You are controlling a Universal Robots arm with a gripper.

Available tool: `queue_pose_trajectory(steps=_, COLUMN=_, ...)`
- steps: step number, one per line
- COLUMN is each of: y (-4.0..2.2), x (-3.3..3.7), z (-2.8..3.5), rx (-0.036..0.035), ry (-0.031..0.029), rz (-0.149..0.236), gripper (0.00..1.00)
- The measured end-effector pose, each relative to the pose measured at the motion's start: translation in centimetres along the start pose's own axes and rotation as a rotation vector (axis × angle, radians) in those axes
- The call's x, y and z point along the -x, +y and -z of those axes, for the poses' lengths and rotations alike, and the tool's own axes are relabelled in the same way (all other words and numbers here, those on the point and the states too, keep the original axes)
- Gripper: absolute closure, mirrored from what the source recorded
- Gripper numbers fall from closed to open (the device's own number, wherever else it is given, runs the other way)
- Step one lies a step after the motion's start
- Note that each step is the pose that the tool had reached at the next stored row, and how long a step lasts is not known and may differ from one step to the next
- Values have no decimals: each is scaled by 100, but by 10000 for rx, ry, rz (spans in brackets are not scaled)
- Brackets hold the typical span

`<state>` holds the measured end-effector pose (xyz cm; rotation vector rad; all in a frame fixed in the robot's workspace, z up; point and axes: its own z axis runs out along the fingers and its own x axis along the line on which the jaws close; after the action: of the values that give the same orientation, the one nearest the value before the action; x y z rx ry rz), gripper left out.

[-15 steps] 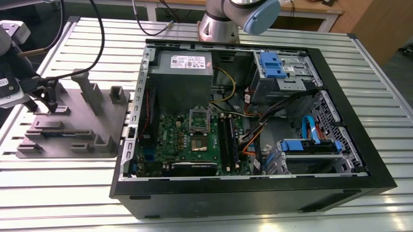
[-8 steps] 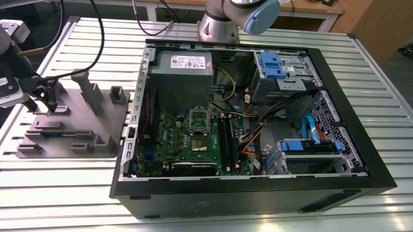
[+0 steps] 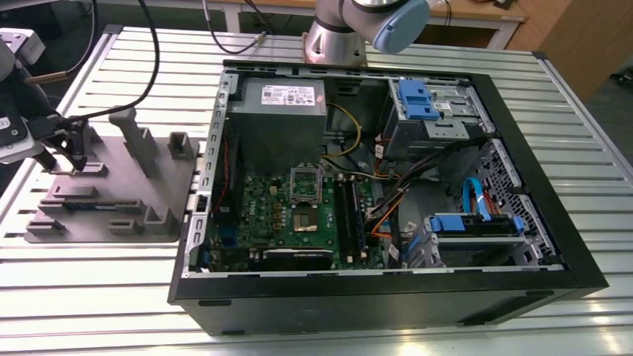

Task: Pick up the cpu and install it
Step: 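Pick up the cpu and move it towards the insertion slot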

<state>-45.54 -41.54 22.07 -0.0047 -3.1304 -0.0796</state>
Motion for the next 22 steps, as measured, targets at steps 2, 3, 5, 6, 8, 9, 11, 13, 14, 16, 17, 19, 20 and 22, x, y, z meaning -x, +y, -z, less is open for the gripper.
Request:
queue_pose_trajectory(steps=2, y=0, x=0, z=3, rx=0, ry=0, rz=0, gripper=53)
queue_pose_trajectory(steps=3, y=0, x=0, z=6, rx=-1, ry=1, rz=0, gripper=53)
queue_pose_trajectory(steps=5, y=0, x=0, z=7, rx=0, ry=0, rz=0, gripper=53)
queue_pose_trajectory(steps=6, y=0, x=0, z=8, rx=0, ry=0, rz=0, gripper=53)
queue_pose_trajectory(steps=8, y=0, x=0, z=13, rx=-1, ry=1, rz=1, gripper=53)
queue_pose_trajectory(steps=9, y=0, x=0, z=15, rx=-1, ry=1, rz=1, gripper=53)
queue_pose_trajectory(steps=11, y=1, x=-1, z=21, rx=-1, ry=2, rz=1, gripper=53)
queue_pose_trajectory(steps=13, y=1, x=-1, z=26, rx=-1, ry=1, rz=0, gripper=53)
queue_pose_trajectory(steps=14, y=1, x=-1, z=30, rx=-1, ry=1, rz=0, gripper=53)
queue_pose_trajectory(steps=16, y=2, x=-1, z=34, rx=0, ry=0, rz=0, gripper=53)
queue_pose_trajectory(steps=17, y=2, x=0, z=38, rx=-1, ry=1, rz=0, gripper=53)
queue_pose_trajectory(steps=19, y=3, x=-1, z=42, rx=-1, ry=0, rz=0, gripper=53)
queue_pose_trajectory(steps=20, y=3, x=-1, z=44, rx=-1, ry=0, rz=0, gripper=53)
queue_pose_trajectory(steps=22, y=3, x=-1, z=48, rx=-1, ry=0, rz=0, gripper=53)
